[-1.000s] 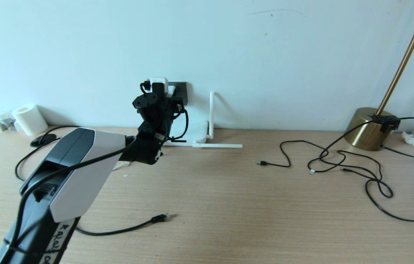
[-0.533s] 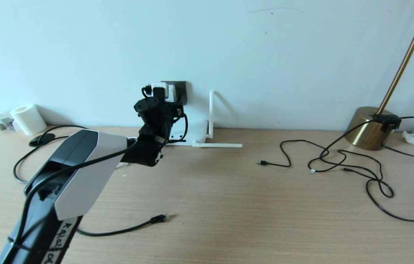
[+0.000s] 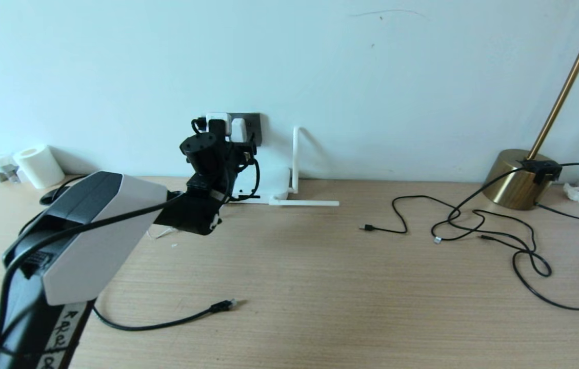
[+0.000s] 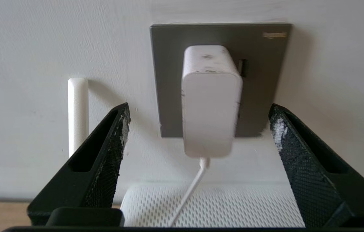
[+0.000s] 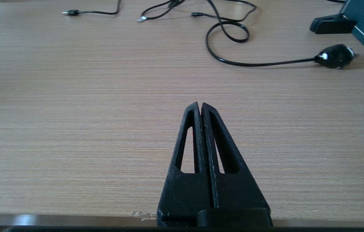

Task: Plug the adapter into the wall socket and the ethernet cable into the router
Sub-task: Pick up cable

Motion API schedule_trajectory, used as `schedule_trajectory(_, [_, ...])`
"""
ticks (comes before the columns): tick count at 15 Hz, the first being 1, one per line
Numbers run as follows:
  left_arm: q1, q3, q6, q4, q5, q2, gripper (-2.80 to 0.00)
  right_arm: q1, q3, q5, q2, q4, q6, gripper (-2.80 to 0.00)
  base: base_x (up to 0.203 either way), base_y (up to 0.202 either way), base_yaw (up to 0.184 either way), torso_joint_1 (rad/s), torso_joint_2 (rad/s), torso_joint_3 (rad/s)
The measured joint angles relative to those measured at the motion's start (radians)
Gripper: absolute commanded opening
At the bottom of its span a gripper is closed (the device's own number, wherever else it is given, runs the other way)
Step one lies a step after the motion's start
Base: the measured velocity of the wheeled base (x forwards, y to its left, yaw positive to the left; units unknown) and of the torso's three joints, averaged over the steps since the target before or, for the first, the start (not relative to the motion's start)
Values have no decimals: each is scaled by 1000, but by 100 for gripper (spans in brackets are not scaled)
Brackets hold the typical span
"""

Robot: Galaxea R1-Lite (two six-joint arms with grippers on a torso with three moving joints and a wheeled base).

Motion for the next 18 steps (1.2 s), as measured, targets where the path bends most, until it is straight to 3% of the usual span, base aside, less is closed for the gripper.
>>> schedule_trajectory(3, [-8,251,17,-11,-36,-182,0,0,0,0,0,0,0,-280,0,0,0,0,0,0])
schedule_trajectory(6, [-11,502,47,9,-121,-411,0,0,0,0,0,0,0,-280,0,0,0,0,0,0])
schedule_trajectory(9, [-5,663,80,174,-245,-691,0,0,0,-1,0,0,0,-280,0,0,0,0,0,0])
schedule_trajectory(11, [15,699,105,426,-349,-873,0,0,0,0,0,0,0,-280,0,0,0,0,0,0])
schedule_trajectory(15, [67,674,216,1149,-537,-1096,0,0,0,0,0,0,0,-280,0,0,0,0,0,0])
schedule_trajectory(18, [60,696,332,1530,-466,-1123,0,0,0,0,0,0,0,-280,0,0,0,0,0,0])
